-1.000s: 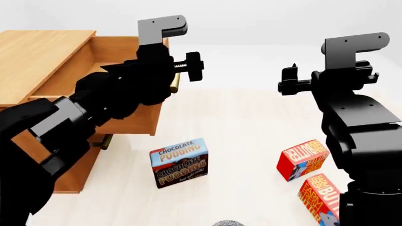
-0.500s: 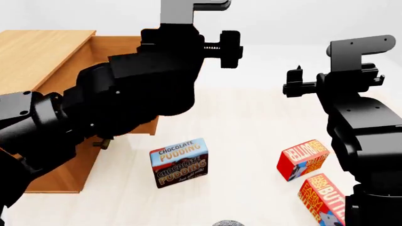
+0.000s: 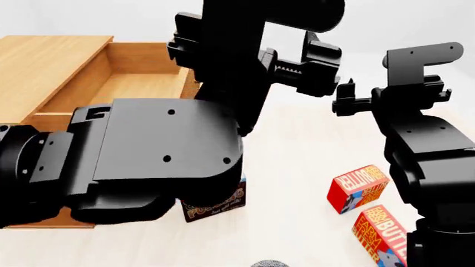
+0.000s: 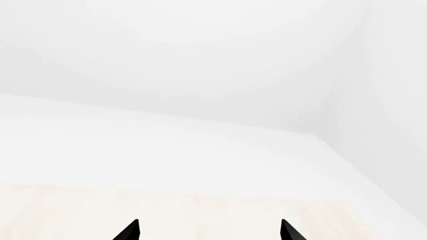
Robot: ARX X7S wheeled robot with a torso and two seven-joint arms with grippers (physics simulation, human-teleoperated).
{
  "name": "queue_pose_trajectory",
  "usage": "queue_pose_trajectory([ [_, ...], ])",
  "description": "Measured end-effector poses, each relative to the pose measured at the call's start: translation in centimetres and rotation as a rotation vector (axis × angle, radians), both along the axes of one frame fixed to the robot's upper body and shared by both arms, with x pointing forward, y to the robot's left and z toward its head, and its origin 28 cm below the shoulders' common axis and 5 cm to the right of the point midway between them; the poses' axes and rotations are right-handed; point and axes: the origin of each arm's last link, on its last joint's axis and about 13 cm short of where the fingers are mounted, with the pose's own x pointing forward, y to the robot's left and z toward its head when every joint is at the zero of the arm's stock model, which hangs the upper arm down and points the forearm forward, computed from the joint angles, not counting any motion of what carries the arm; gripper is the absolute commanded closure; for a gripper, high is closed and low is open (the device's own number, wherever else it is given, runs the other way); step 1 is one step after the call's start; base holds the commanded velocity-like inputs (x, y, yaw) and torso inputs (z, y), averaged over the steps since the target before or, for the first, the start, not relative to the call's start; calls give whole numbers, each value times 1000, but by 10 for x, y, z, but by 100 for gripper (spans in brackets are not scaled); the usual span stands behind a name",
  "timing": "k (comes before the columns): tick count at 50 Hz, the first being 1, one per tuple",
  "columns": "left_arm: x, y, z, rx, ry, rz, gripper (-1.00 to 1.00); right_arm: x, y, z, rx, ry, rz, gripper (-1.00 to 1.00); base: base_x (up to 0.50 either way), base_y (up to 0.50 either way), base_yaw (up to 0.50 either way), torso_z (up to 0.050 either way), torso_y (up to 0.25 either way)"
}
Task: Put the bowl in the top drawer of the cabinet.
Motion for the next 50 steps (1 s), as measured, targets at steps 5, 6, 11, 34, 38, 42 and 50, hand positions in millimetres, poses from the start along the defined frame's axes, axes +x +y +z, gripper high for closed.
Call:
queue_pose_trajectory([
  [5,-16,1,-10,19,5,-57,-100,0,1,-1,3,0,2,-100,0,0,0,0,0],
  [6,-19,1,-12,23,8,-69,-100,0,1,-1,4,-1,2,-100,0,0,0,0,0],
  [11,-32,0,-23,44,38,-125,-100,0,1,-3,8,0,4,-100,0,0,0,0,0],
  [34,-41,10,-87,111,250,-273,-100,2,5,-26,24,33,35,-100,0,0,0,0,0],
  [38,-39,13,-100,118,291,-292,-100,3,4,-29,31,36,37,-100,0,0,0,0,0],
  [42,-41,17,-112,122,334,-319,-100,3,3,-31,41,38,33,-100,0,0,0,0,0],
  [50,-48,22,-135,123,424,-381,-100,2,-3,-34,62,34,15,-100,0,0,0,0,0],
])
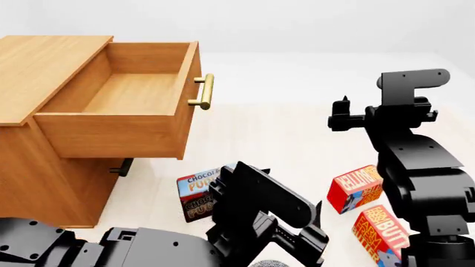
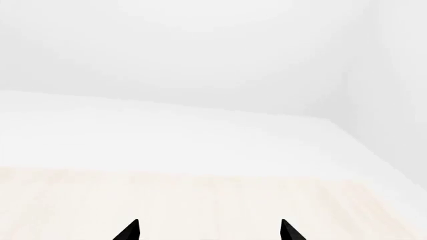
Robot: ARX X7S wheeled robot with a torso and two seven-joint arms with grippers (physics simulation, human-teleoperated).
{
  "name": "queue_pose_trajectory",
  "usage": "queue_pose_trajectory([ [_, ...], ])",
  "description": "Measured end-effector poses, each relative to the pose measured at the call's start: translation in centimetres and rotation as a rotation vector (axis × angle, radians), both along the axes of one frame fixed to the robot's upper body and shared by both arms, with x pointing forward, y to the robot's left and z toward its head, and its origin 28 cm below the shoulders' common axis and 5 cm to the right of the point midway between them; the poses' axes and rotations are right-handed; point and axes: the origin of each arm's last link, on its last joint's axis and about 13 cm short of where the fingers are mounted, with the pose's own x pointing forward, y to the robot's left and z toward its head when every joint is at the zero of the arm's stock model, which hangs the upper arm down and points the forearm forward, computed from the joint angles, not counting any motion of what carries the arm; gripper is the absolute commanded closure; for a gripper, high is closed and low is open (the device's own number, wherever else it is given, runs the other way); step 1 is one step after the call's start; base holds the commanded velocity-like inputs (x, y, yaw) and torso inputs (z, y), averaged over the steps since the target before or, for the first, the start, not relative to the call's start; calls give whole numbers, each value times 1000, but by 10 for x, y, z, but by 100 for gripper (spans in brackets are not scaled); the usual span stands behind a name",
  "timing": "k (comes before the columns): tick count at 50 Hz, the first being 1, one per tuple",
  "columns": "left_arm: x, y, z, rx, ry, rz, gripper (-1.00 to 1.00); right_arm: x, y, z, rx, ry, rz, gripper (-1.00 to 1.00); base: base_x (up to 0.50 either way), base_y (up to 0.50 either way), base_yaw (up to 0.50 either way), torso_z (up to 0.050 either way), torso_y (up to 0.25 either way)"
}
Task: Put the bowl in the top drawer of the cabinet.
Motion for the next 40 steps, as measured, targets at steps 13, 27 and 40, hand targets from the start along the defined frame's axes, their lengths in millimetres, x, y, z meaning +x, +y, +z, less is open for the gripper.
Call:
queue_pose_trajectory([
  [13,-12,9,-31,-1,104,-48,-100,-1,-5,-3,12,-2,-24,-100,0,0,0,0,0],
  [27,-9,19,-60,-20,219,-13,-100,-3,-8,-8,19,-1,-39,-100,0,0,0,0,0],
  [40,-4,23,-81,-37,352,2,-100,-5,-11,-10,34,-7,-48,-100,0,0,0,0,0],
])
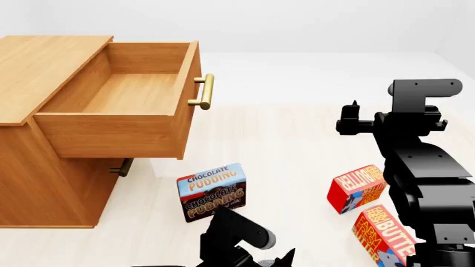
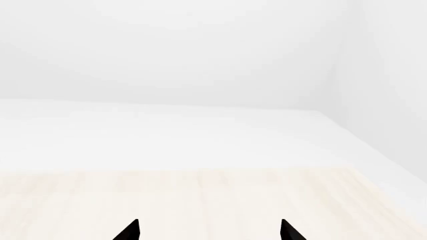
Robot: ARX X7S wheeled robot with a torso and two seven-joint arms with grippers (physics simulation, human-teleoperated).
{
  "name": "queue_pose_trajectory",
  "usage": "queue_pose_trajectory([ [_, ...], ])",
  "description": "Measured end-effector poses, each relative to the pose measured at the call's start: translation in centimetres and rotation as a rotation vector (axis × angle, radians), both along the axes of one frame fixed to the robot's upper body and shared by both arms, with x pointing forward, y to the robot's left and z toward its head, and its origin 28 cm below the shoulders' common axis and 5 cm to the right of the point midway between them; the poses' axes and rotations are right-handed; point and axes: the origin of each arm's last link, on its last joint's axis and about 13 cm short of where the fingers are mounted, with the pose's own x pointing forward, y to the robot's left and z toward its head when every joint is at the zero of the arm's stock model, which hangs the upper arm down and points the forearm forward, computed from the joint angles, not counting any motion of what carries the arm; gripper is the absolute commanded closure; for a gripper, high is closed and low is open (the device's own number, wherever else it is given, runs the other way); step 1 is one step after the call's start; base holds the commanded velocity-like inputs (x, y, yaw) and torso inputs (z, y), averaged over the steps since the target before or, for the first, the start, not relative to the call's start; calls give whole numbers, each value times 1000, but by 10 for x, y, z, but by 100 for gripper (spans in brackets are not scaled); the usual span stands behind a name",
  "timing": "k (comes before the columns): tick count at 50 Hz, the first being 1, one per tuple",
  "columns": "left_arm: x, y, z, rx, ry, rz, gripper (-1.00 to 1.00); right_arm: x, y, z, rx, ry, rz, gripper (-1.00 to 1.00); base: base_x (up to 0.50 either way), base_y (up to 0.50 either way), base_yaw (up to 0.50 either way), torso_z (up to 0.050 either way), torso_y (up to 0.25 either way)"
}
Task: Put the bowl in the top drawer of the cabinet.
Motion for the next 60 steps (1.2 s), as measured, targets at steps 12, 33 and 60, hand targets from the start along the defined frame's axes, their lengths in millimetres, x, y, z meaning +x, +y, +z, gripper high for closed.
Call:
queue_pose_trajectory([
  [12,1,3,-16,16,77,-7,-100,0,0,-3,4,2,-1,-100,0,0,0,0,0],
  [33,7,7,-41,100,176,-7,-100,0,0,-5,1,9,1,-100,0,0,0,0,0],
  [60,39,8,-62,162,193,-40,100,1,0,-10,7,15,7,-100,0,0,0,0,0],
])
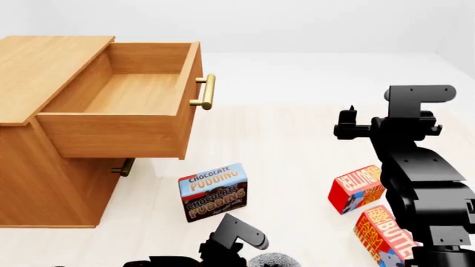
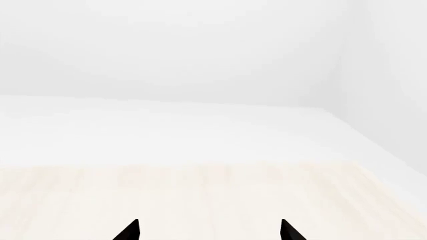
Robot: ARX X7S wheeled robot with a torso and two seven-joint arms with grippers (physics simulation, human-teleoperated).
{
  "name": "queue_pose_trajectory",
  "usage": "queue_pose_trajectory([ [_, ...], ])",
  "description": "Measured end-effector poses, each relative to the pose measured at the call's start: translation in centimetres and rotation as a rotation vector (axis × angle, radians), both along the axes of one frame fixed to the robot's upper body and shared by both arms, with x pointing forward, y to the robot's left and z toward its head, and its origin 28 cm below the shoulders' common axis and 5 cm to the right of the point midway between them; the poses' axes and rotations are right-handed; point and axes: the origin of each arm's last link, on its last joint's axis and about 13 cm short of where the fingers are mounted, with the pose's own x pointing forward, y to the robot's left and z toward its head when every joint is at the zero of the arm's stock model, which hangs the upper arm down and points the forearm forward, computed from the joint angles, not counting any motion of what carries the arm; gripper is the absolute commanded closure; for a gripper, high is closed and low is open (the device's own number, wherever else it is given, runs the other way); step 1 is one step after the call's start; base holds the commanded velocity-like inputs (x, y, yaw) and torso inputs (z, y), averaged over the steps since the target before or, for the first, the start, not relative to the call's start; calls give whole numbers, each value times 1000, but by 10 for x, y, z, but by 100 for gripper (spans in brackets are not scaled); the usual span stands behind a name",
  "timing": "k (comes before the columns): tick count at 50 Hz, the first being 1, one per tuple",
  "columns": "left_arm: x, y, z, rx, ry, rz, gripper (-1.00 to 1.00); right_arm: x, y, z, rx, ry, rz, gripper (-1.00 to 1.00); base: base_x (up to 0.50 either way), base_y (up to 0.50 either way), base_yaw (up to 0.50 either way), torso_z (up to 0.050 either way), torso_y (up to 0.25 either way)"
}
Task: Put the bowl in the top drawer of the cabinet.
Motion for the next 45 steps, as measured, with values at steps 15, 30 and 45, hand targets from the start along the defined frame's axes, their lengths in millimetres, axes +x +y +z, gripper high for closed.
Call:
queue_pose_trajectory([
  [15,0,-5,0,-49,-42,-108,100,-1,0,-3,7,3,1,-100,0,0,0,0,0],
  [30,-30,-1,17,-103,-30,-47,100,-2,0,-2,10,1,1,-100,0,0,0,0,0],
  [45,-32,19,68,-225,-118,65,100,-3,-1,-1,11,-2,1,-100,0,0,0,0,0],
])
